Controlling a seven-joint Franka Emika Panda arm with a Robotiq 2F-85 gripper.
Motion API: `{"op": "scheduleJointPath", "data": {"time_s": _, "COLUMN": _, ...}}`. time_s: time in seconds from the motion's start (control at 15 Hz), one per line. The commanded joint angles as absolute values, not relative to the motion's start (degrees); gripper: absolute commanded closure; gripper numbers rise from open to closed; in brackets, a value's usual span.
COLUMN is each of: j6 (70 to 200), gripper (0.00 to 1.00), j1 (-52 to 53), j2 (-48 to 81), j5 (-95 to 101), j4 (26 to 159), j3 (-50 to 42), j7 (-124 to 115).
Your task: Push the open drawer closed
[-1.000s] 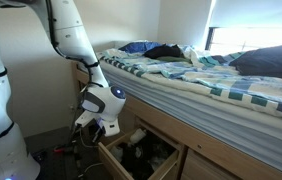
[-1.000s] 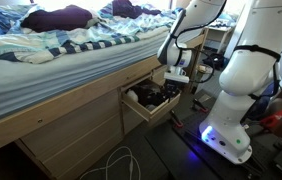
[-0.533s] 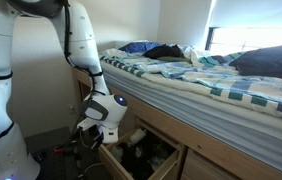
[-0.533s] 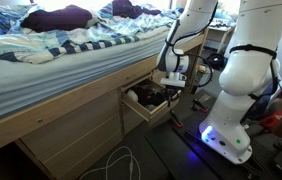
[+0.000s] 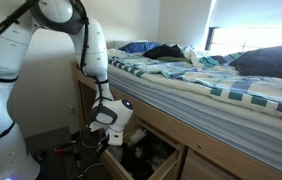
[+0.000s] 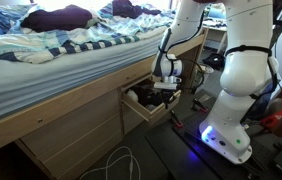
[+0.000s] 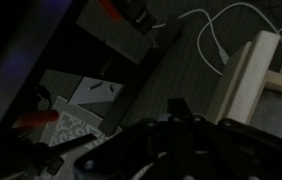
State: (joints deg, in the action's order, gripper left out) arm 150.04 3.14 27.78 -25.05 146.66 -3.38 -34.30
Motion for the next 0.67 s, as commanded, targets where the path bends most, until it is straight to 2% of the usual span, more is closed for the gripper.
{"op": "scheduleJointPath", "data": {"time_s": 0.0, "j6": 149.7, "gripper": 1.0, "j1": 5.9, "j2": 31.7, "j5": -21.9, "j4": 142.9, "j3": -5.5, "j7": -40.0}}
{"op": "scheduleJointPath", "data": {"time_s": 0.6, "j6": 151.7, "gripper": 1.0, "j1": 8.4, "j2": 35.4, "j5": -19.2, "j4": 139.1, "j3": -7.6, "j7": -48.1}}
